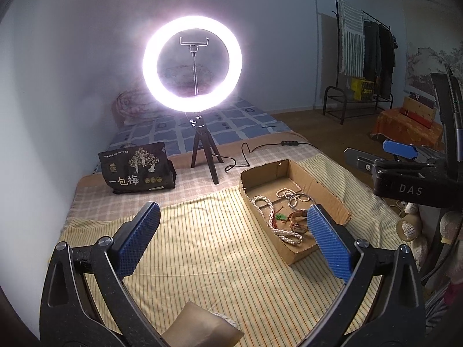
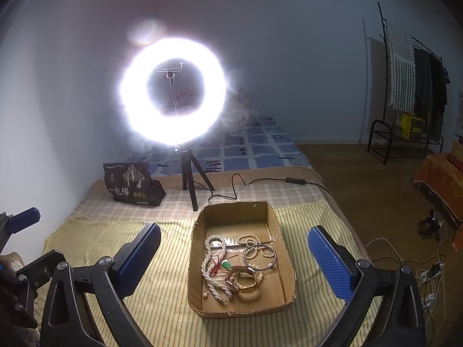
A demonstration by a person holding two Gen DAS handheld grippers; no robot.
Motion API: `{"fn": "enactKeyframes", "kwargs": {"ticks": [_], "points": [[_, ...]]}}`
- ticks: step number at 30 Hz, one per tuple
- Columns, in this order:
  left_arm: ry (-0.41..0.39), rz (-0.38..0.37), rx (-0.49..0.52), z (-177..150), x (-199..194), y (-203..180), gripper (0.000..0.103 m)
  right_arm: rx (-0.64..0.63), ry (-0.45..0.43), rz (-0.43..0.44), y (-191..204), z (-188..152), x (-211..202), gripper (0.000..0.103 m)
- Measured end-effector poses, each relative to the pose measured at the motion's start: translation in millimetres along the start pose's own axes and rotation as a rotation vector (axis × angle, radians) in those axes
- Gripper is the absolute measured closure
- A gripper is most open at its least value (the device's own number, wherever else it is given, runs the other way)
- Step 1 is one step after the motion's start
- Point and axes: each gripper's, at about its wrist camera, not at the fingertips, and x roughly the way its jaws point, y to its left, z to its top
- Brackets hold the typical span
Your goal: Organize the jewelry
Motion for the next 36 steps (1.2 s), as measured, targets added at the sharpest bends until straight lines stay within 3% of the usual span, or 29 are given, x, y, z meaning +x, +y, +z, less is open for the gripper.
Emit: {"fn": "enactKeyframes", "kwargs": {"ticks": [36], "points": [[0.017, 0.007, -0.016, -0.6, 0.7, 2.9, 0.000, -0.005, 0.034, 0.009, 1.8, -6.4, 4.7, 0.000]]}}
